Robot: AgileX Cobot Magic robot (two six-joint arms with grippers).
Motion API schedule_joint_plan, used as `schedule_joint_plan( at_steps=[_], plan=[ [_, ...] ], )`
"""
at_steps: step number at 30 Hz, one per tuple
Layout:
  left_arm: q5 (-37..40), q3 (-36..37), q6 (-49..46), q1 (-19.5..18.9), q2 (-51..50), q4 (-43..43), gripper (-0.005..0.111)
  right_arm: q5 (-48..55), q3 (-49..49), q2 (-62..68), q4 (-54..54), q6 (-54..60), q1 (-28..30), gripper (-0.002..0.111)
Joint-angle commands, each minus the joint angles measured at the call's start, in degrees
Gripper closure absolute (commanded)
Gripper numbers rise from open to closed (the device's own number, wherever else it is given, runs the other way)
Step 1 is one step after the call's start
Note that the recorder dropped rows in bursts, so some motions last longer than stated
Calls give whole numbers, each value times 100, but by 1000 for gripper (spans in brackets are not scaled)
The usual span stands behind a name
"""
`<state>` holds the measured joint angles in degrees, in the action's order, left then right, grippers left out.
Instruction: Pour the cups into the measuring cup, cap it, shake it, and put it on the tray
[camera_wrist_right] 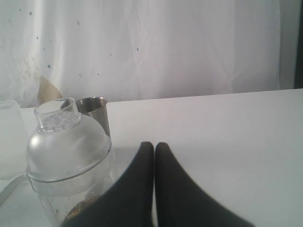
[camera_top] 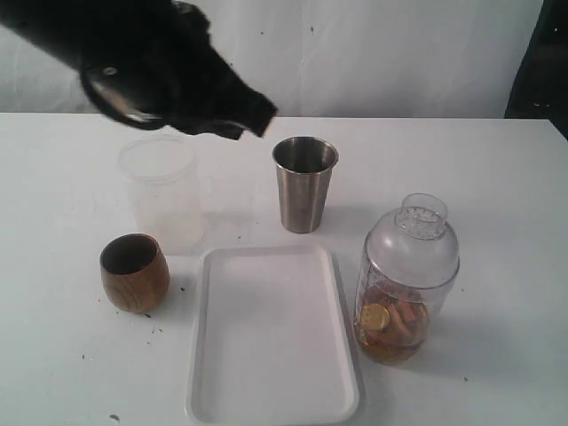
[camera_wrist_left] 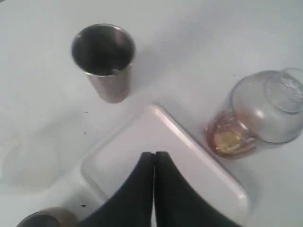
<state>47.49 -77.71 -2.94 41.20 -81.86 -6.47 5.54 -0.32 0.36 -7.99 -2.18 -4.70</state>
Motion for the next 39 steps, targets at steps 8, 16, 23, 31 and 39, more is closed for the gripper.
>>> schedule_joint_plan(
  at_steps=[8,16,23,31,39],
  plan=[
    [-3349,4227,1135,-2777,3462,-162,107,-45,32,-36,6,-3,-38,108],
    [-4497,5690,1641,-3094,4907,-169,107,-45,32,-36,6,-3,-38,108],
    [-5107,6453,1746,-3094,6000,-247,107,-45,32,-36,6,-3,-38,108],
    [-5867,7475,1791,-3094,7343,-247,107,-45,32,-36,6,-3,-38,108],
    [-5107,7771,1335,-3094,8186,-122,107,-45,32,-36,6,-3,-38,108]
  ],
)
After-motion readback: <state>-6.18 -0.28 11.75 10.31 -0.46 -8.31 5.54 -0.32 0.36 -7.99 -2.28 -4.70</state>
